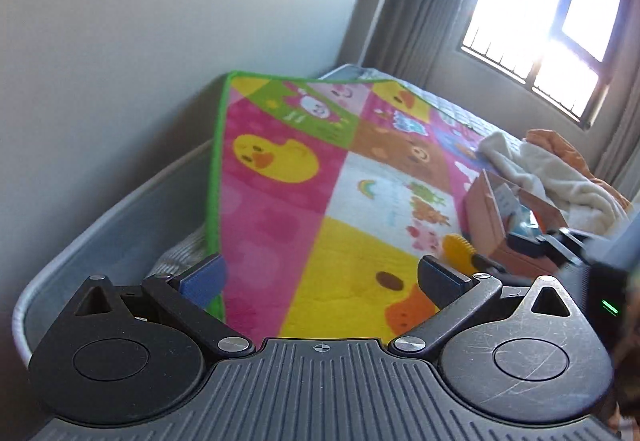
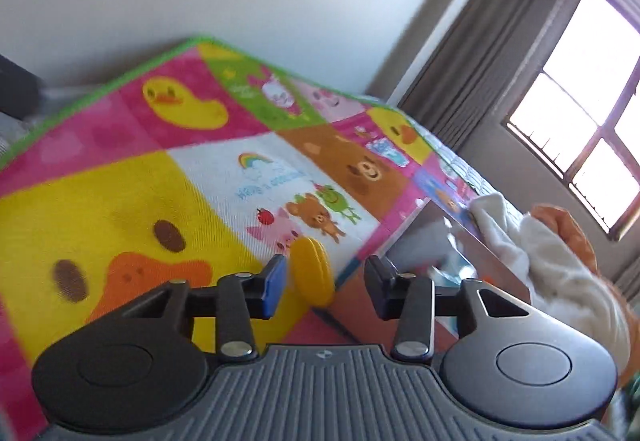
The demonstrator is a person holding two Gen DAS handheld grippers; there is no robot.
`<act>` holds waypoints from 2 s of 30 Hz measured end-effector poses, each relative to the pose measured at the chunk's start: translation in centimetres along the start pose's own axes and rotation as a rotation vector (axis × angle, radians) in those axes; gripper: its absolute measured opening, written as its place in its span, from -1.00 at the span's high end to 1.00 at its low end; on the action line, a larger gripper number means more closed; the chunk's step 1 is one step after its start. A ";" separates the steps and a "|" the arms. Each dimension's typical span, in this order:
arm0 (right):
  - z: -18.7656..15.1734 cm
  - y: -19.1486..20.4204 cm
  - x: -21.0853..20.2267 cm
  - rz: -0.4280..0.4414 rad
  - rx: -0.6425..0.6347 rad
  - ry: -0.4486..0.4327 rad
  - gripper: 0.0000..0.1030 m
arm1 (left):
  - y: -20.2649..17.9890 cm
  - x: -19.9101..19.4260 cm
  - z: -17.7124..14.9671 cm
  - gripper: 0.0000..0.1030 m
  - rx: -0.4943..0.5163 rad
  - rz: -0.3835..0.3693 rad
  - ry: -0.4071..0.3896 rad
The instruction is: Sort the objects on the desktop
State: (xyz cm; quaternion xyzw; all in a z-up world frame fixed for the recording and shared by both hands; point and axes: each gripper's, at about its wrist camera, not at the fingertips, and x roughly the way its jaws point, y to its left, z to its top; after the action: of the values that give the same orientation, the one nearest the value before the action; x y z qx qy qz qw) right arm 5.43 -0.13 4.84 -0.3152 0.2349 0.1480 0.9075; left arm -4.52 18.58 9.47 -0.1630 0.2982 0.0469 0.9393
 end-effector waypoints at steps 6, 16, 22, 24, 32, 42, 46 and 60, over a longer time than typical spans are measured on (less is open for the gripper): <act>0.7 1.4 7.8 -0.041 -0.089 0.179 0.51 | 2.3 0.6 -0.9 -1.00 -0.041 -0.063 0.021; -4.8 -3.2 -4.0 0.031 0.117 0.040 0.51 | -1.1 2.7 -2.8 -1.00 -0.008 -0.233 0.087; -9.8 -10.0 -5.9 -0.066 0.346 0.048 0.08 | -9.4 4.1 -7.0 -1.00 0.237 -0.329 0.165; -12.0 -11.3 -7.8 -0.069 0.462 0.031 -0.24 | -11.2 4.9 -8.1 -1.00 0.282 -0.335 0.164; -19.5 -10.5 -10.0 -0.076 0.704 0.129 -0.33 | -15.9 8.5 -9.1 -1.00 0.412 -0.239 0.112; -20.0 -9.7 -10.9 -0.049 0.687 0.099 -0.54 | -15.9 9.3 -7.9 -1.00 0.354 -0.303 0.088; -20.6 -10.0 -9.8 0.003 0.745 0.137 -0.54 | -13.7 8.6 -8.4 -1.00 0.351 -0.318 0.121; -17.5 -8.0 -13.1 0.061 0.609 0.027 -0.74 | -13.0 7.9 -10.9 -1.00 0.397 -0.290 0.034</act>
State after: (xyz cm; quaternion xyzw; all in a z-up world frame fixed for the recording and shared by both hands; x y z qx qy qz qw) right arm -8.14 -18.95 3.55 -0.0234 0.2896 0.0937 0.9522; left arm -1.59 2.65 0.15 -0.0172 0.2909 -0.1508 0.9446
